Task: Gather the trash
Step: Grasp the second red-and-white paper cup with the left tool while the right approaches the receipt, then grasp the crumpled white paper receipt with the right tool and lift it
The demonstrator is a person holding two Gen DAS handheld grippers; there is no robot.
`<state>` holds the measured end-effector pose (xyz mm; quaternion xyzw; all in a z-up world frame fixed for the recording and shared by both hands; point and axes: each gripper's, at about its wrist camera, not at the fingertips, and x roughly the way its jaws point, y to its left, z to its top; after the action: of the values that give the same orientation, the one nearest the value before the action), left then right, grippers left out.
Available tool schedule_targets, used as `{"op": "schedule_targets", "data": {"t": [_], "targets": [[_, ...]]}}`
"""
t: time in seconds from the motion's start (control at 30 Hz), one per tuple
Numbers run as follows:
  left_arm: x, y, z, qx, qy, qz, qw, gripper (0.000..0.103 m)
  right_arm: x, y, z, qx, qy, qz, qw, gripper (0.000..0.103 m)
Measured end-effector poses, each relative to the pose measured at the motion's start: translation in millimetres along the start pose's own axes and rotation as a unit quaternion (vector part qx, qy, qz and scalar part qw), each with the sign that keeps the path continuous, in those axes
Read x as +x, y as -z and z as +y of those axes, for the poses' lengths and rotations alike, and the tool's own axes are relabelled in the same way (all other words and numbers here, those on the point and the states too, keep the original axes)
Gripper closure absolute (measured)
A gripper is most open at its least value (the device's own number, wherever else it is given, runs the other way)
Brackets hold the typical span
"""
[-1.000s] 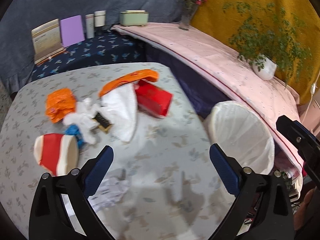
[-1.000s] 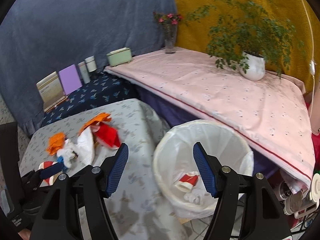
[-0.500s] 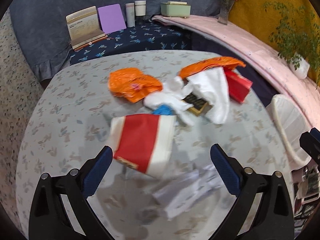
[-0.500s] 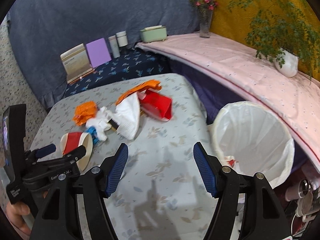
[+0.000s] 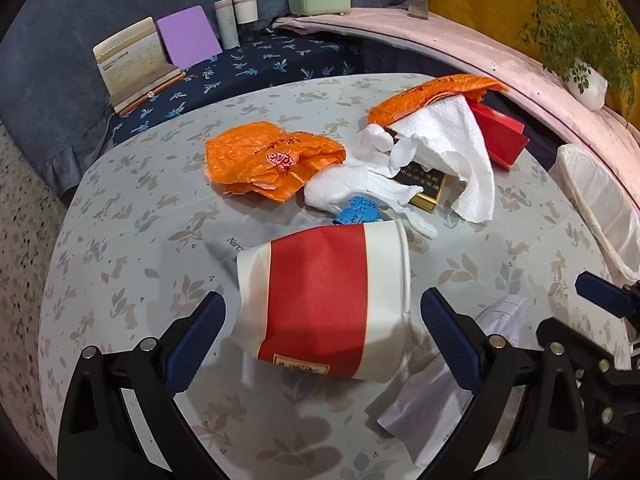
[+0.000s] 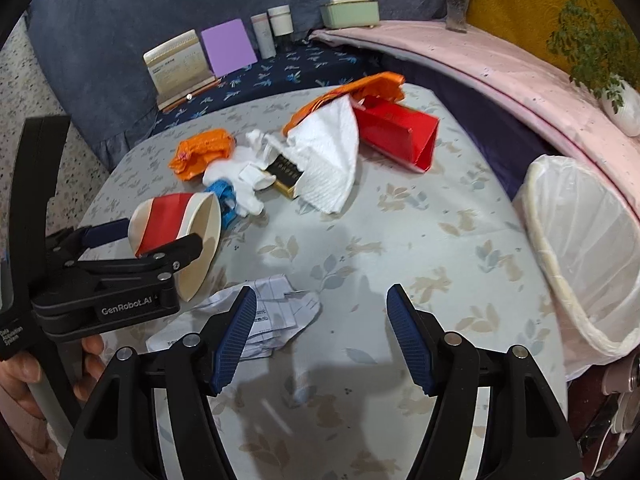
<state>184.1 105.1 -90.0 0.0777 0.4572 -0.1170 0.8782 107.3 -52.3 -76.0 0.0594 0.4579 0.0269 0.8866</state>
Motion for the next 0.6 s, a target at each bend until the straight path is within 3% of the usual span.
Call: {"op": "schedule_targets", "data": {"t": [0.13, 0.2, 0.6], "targets": [[9, -1, 4, -0.012, 0.015, 0.011, 0.9998, 0.011, 15, -1, 4, -0.004, -0.012, 0.010, 1.000, 0.038], [10, 0, 7, -0.023, 0.023, 0.013, 0.9994, 0.020, 20, -1, 5, -0.007, -0.017, 0.014, 1.000, 0.038], [-4, 11, 20, -0.062, 0.027, 0.007, 0.9977, 0.021, 32, 0, 9, -0.003, -0.060, 0.032, 0.998, 0.038]]}}
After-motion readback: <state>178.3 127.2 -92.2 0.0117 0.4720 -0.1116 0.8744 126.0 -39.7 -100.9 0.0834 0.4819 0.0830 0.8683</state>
